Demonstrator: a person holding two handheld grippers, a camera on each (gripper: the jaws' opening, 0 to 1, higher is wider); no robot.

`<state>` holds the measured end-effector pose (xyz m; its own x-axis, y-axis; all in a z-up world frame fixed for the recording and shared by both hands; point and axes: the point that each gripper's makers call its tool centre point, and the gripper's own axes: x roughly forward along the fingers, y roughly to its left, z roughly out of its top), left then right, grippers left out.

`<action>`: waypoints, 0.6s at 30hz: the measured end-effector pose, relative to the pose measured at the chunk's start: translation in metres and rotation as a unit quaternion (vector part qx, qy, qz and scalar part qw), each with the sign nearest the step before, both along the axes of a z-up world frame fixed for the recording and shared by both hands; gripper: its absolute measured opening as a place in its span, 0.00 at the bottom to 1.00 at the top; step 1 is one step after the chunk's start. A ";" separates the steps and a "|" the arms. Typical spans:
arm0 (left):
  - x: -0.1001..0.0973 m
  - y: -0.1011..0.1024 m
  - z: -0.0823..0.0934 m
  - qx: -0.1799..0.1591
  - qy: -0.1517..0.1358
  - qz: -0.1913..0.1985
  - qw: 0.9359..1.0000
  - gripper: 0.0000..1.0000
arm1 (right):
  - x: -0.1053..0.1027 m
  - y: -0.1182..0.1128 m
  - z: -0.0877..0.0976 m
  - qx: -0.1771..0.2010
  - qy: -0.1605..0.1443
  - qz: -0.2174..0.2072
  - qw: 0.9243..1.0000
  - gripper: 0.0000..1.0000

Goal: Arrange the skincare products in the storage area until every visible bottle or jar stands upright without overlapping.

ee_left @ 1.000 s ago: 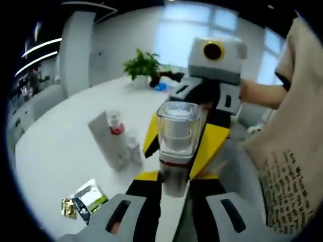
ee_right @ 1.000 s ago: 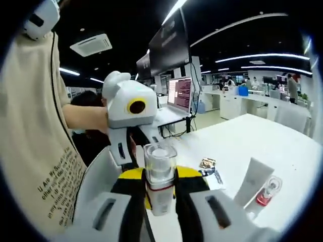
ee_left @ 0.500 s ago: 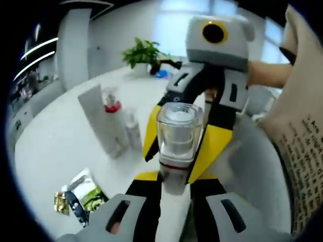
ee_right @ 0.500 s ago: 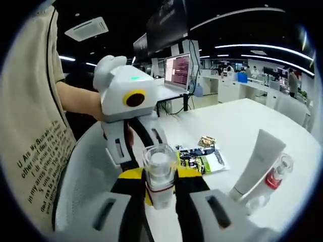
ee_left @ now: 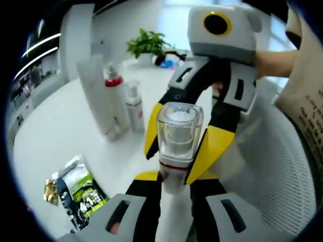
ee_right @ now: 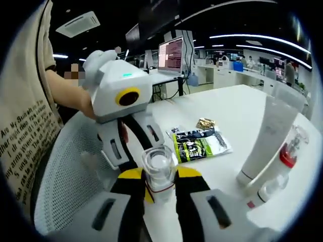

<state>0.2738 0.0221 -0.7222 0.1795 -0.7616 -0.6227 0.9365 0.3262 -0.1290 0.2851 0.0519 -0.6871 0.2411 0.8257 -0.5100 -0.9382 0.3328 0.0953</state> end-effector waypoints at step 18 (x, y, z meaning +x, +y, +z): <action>-0.002 0.002 -0.022 0.016 -0.004 -0.010 1.000 0.18 | -0.001 0.000 -0.021 -0.026 0.002 -0.009 1.000 0.22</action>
